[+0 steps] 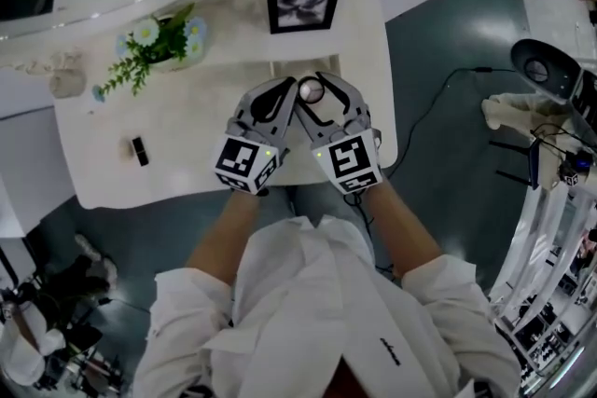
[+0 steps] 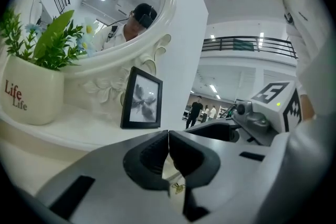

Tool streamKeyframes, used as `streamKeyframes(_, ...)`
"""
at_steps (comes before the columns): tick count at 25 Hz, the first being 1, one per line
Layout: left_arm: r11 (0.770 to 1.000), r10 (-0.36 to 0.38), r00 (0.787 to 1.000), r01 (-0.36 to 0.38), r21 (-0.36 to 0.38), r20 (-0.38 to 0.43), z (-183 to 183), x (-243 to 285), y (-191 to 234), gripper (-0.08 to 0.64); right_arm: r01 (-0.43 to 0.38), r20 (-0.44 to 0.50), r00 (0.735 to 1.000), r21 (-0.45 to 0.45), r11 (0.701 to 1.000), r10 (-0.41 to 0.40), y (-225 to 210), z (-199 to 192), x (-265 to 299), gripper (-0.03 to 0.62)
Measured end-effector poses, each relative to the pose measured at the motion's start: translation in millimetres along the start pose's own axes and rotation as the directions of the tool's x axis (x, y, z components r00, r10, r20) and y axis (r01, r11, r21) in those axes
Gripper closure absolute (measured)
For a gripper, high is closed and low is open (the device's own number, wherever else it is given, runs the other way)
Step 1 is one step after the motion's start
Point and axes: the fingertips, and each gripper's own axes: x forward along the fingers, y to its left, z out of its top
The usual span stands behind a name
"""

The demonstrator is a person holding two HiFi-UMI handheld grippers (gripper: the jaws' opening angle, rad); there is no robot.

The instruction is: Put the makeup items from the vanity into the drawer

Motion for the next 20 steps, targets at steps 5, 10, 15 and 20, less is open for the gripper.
streamKeyframes(5, 1.000, 0.029, 0.999, -0.029, 0.004, -0.014, -1.2, 8.1, 7.1, 0.534, -0.005, -0.007, 1.000, -0.002, 1.000, 0.005, -10.9, -4.3, 6.1, 0.344)
streamKeyframes(10, 0.999, 0.038, 0.999, -0.038, -0.004, -0.016, -2.6, 10.7, 10.3, 0.534, -0.008, -0.021, 1.000, -0.020, 1.000, 0.008, -15.5, -7.8, 12.0, 0.344)
streamKeyframes(15, 0.999, 0.040, 0.999, -0.040, -0.012, -0.015, -3.5, 12.7, 9.8, 0.534, -0.003, -0.045, 0.999, -0.054, 0.999, 0.000, -17.3, -14.0, 17.7, 0.344)
streamKeyframes(20, 0.999, 0.046, 0.999, -0.046, -0.028, -0.013, -4.8, 12.2, 13.0, 0.534, -0.005, -0.067, 0.998, -0.069, 0.998, 0.000, -17.4, -21.0, 21.5, 0.342)
